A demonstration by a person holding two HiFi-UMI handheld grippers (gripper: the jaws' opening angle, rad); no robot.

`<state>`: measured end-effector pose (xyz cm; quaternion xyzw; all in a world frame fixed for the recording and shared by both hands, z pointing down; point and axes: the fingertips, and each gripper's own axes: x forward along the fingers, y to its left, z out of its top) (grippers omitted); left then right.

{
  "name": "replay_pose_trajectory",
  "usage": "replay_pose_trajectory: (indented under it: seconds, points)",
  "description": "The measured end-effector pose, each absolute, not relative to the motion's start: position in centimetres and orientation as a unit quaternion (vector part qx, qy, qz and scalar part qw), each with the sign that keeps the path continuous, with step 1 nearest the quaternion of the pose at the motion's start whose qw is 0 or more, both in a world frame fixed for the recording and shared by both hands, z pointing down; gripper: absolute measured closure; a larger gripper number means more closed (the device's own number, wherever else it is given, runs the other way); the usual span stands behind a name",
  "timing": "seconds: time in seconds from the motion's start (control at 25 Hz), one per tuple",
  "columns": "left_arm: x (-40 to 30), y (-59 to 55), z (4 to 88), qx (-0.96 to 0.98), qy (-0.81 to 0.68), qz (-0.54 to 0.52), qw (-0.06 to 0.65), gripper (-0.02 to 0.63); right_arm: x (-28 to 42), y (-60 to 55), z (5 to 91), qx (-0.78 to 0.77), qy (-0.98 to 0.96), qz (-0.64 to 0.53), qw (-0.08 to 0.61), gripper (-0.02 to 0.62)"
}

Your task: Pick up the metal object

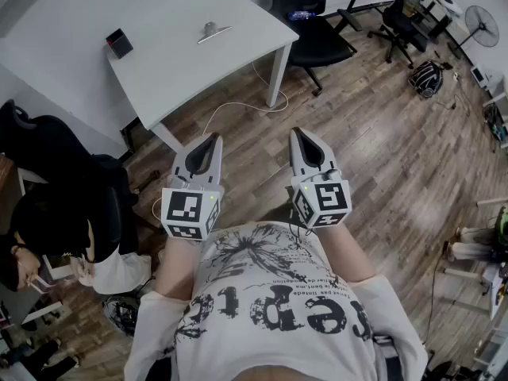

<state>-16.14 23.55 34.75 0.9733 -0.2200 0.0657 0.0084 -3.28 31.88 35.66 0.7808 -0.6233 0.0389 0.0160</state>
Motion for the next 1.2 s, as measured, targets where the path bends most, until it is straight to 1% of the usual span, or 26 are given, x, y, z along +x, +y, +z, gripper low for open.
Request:
replay_pose_trajectory:
  seconds: [0.36, 0.76, 0.92, 1.04, 1.2]
  points:
    - [-16.1, 22.6, 34.9, 0.973, -0.222, 0.064, 0.012, 0.595, -3.3, 31.0, 36.0, 0.780, -0.625, 0.040, 0.024, 0.604]
    - [-15.7, 21.0, 36.3, 0.970, -0.232, 0.075, 0.028, 0.595, -2.3, 29.3, 37.3, 0.778, -0.625, 0.064, 0.013, 0.604]
    - [-14.9, 19.5, 37.4, 0.964, -0.251, 0.085, 0.035, 0.595, -0.9, 27.3, 38.8, 0.768, -0.636, 0.078, 0.024, 0.604]
    - [-13.7, 17.8, 37.9, 0.958, -0.269, 0.093, 0.041, 0.595, 0.6, 25.1, 39.5, 0.756, -0.648, 0.078, 0.047, 0.604]
    - [-10.9, 15.2, 38.0, 0.951, -0.289, 0.100, 0.039, 0.595, 3.6, 21.6, 40.0, 0.738, -0.667, 0.085, 0.047, 0.604]
